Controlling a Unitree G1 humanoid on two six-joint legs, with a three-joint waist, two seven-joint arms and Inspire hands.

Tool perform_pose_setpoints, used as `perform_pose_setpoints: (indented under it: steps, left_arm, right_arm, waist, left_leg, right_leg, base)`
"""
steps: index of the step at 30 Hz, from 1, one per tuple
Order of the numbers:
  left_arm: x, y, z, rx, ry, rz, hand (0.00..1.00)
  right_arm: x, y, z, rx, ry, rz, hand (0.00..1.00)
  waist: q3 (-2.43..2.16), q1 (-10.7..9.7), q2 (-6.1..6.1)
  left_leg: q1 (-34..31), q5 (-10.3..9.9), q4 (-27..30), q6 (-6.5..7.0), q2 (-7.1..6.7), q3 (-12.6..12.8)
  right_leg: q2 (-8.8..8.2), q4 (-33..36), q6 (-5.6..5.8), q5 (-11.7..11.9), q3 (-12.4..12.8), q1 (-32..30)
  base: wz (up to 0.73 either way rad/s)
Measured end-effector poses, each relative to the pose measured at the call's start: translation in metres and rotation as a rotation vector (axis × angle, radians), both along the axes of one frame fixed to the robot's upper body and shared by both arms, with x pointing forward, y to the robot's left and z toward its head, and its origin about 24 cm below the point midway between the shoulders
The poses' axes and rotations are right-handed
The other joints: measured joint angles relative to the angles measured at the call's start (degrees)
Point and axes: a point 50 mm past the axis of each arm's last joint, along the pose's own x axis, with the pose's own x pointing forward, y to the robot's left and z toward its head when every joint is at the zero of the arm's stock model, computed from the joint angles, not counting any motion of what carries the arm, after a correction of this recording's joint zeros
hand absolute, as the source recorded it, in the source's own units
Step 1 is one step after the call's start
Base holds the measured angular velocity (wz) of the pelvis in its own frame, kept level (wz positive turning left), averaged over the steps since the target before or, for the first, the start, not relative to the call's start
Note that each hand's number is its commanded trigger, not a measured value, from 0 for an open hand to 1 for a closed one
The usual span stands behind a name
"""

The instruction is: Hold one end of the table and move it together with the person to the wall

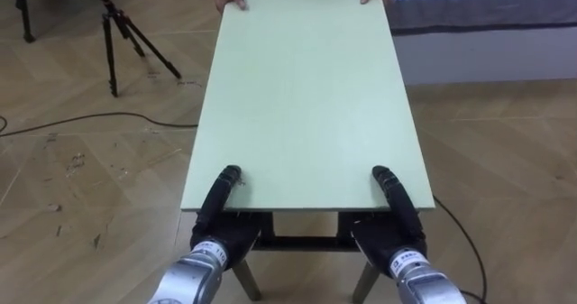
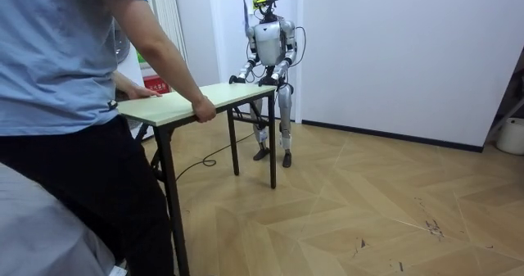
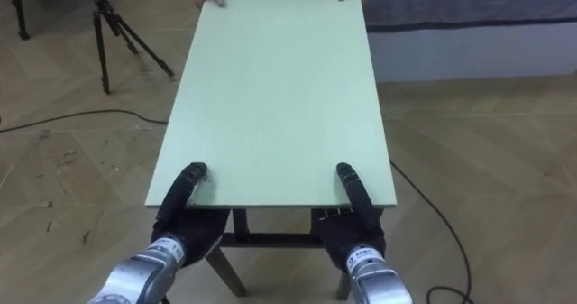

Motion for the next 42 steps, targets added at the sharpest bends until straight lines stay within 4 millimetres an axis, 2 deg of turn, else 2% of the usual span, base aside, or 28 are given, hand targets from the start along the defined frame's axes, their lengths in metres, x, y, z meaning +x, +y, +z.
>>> perform_pose_setpoints:
  steps: [12,17,24,31,35,42]
  left_arm:
    - [-0.01,0.001,-0.004,0.142,-0.054,-0.076,1.0]
    - [-0.015,0.001,-0.004,0.15,-0.069,-0.078,1.0]
    - [-0.021,-0.002,0.0,0.148,-0.092,-0.067,1.0]
    - [-0.034,-0.007,0.002,0.155,-0.113,-0.046,1.0]
    - [-0.035,-0.009,0.002,0.155,-0.128,-0.05,1.0]
    - [-0.042,-0.009,0.0,0.172,-0.165,-0.063,1.0]
  right_arm:
    - [-0.003,0.002,0.0,-0.021,-0.016,0.015,1.0]
    - [-0.007,0.003,0.0,-0.019,-0.036,0.016,1.0]
    - [-0.01,0.005,0.0,-0.036,-0.078,0.011,1.0]
    - [-0.022,0.005,0.0,-0.051,-0.108,0.001,1.0]
    - [-0.025,0.005,0.0,-0.063,-0.12,-0.007,1.0]
    - [-0.033,0.005,-0.003,-0.057,-0.139,-0.015,1.0]
  waist:
    - [-0.24,0.1,0.0]
    - [-0.3,0.15,-0.07]
    - [-0.74,0.21,-0.67]
    - [-0.78,0.14,-0.75]
    - [-0.78,0.44,-0.79]
    - [-0.65,0.26,-1.49]
  left_leg:
    - [-0.1,0.0,-0.18,0.0,0.01,0.08]
    - [-0.93,0.0,-0.03,0.0,0.01,0.08]
    - [-2.19,0.0,0.1,0.0,0.05,0.11]
    - [-2.33,-0.01,0.06,-0.01,0.05,0.08]
    - [-2.58,0.0,-0.15,-0.01,0.05,0.07]
    - [-3.28,-0.01,-0.13,-0.01,-0.02,-0.33]
  right_leg:
    - [0.01,0.07,0.0,0.0,-0.2,-0.17]
    - [0.01,0.29,0.0,0.0,-0.09,-1.06]
    - [-0.03,1.4,0.0,0.0,0.17,-2.96]
    - [-0.15,2.12,0.0,0.0,0.09,-3.2]
    - [-0.14,2.12,0.0,0.0,0.13,-3.49]
    - [-0.14,2.1,0.0,0.0,-0.01,-3.93]
  base:
    - [0.0]
    - [0.0]
    - [-0.03]
    - [0.02]
    - [0.05]
    - [0.03]
